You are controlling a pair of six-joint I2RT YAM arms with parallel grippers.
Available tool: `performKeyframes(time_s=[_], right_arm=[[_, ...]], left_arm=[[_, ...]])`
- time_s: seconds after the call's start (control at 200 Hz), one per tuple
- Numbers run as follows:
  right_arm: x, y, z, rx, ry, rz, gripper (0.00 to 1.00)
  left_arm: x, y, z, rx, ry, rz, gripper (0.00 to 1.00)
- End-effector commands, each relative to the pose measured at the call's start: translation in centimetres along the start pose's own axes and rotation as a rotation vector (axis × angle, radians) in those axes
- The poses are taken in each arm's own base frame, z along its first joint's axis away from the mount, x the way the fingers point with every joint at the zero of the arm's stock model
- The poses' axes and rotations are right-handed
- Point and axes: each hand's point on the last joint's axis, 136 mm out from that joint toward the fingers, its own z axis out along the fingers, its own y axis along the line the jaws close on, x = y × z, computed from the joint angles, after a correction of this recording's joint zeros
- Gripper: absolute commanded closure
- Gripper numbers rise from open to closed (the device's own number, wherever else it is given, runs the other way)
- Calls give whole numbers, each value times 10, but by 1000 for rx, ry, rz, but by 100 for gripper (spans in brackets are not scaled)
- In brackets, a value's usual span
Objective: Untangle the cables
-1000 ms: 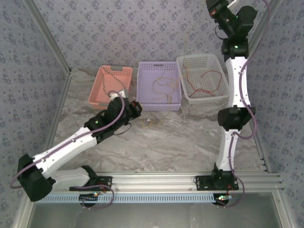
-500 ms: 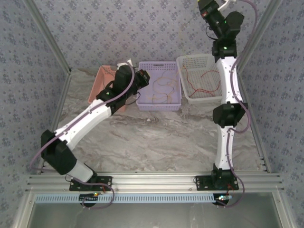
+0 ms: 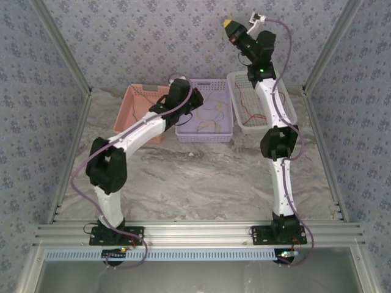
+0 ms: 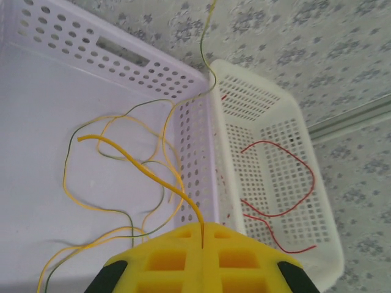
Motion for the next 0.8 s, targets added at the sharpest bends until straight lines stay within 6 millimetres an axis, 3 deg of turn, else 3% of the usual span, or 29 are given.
performKeyframes(time_s=[0.0,0.205,0.53,0.62,0.69,0.794], right_arm=[[17,6,5,-29,46,-44,100],[73,-14,13,6,172,-21,100],[157,-60,10,119,333,26,100],[175,-76,6,165,368,42,100],[188,-88,1,206,394,55,100],[205,-104,-6,250,422,70,100]], left_arm=[[-9,-4,8,-1,5,22,100],[25,43,42,-116,73,18,100],[55,82,76,-222,174,26,100],[62,91,81,-242,197,16,92],[65,96,80,-254,207,13,75],[62,91,75,-249,206,13,61]])
